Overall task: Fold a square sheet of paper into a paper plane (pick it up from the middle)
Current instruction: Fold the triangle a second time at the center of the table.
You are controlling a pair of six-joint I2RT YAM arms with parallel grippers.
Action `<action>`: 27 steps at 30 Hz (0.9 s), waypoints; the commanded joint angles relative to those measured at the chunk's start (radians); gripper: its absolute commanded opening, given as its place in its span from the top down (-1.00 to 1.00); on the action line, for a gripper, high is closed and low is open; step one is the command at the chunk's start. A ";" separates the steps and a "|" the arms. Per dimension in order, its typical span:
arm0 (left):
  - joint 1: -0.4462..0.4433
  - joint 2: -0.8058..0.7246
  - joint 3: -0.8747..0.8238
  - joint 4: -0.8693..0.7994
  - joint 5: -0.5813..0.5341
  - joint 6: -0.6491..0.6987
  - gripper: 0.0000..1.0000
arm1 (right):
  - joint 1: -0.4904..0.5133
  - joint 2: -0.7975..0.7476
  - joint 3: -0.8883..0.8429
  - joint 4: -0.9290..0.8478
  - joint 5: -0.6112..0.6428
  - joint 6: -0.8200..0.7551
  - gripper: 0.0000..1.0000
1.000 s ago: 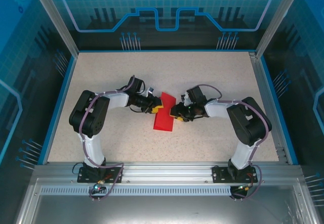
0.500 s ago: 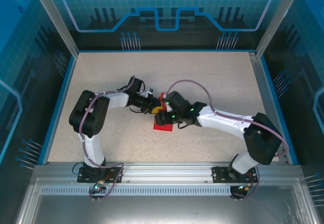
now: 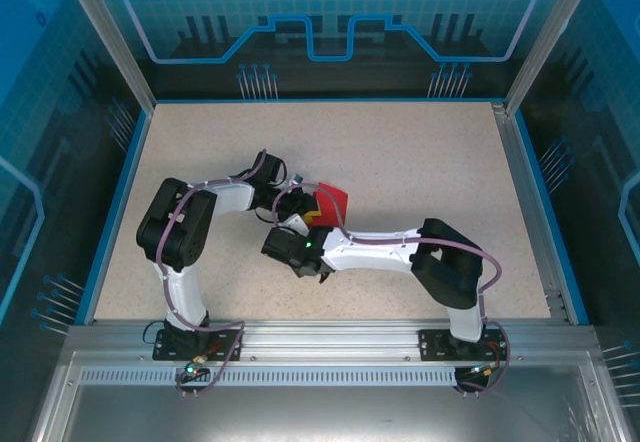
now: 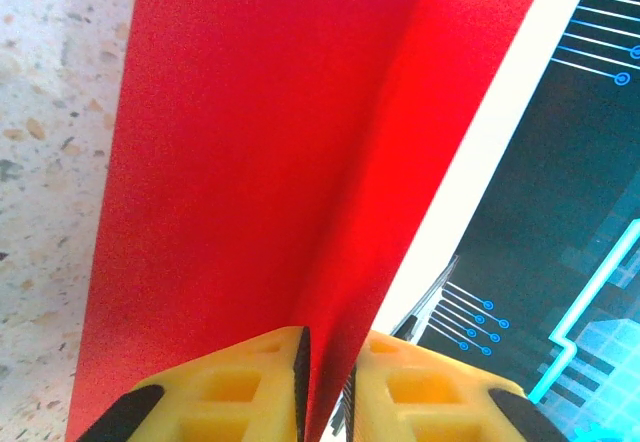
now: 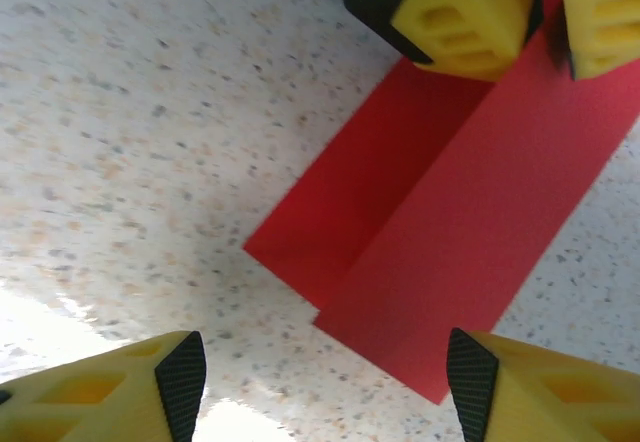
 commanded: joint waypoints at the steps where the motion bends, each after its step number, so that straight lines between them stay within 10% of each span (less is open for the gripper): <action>1: 0.009 -0.011 0.017 -0.041 0.018 0.027 0.63 | -0.002 0.025 0.045 -0.074 0.070 0.030 -0.29; 22: 0.008 -0.036 0.020 -0.059 0.003 0.032 0.49 | -0.083 -0.112 -0.082 0.044 -0.059 -0.003 0.79; 27: 0.001 -0.149 0.021 -0.258 -0.343 0.092 0.02 | -0.153 -0.196 -0.174 0.184 -0.256 -0.039 0.84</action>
